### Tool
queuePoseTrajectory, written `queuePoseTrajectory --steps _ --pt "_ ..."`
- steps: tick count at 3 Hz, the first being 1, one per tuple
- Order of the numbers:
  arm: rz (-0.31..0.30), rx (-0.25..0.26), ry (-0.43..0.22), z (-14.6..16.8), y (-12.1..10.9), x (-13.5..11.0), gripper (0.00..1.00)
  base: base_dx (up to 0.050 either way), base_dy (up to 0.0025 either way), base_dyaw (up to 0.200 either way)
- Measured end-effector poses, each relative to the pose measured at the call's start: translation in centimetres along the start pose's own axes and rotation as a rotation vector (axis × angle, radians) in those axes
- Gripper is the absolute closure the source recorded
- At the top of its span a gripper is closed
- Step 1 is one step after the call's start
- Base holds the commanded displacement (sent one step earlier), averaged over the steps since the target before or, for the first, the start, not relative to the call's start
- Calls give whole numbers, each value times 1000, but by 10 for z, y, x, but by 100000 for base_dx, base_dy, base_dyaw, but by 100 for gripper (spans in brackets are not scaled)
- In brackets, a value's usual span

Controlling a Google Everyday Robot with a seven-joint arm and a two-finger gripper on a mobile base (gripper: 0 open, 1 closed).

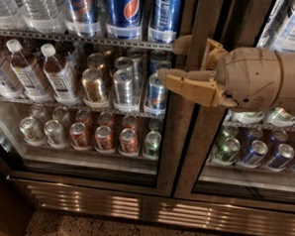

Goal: Open left fridge door

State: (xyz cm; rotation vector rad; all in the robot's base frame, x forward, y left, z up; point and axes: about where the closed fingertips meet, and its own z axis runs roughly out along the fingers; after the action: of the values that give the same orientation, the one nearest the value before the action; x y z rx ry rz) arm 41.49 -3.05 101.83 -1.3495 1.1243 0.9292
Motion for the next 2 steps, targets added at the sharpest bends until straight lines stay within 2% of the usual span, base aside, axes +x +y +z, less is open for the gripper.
queuePoseTrajectory --steps 1,2 --pt "0 0 0 0 0 0 100 0 0 0" --pt "0 0 0 0 0 0 100 -5000 0 -2"
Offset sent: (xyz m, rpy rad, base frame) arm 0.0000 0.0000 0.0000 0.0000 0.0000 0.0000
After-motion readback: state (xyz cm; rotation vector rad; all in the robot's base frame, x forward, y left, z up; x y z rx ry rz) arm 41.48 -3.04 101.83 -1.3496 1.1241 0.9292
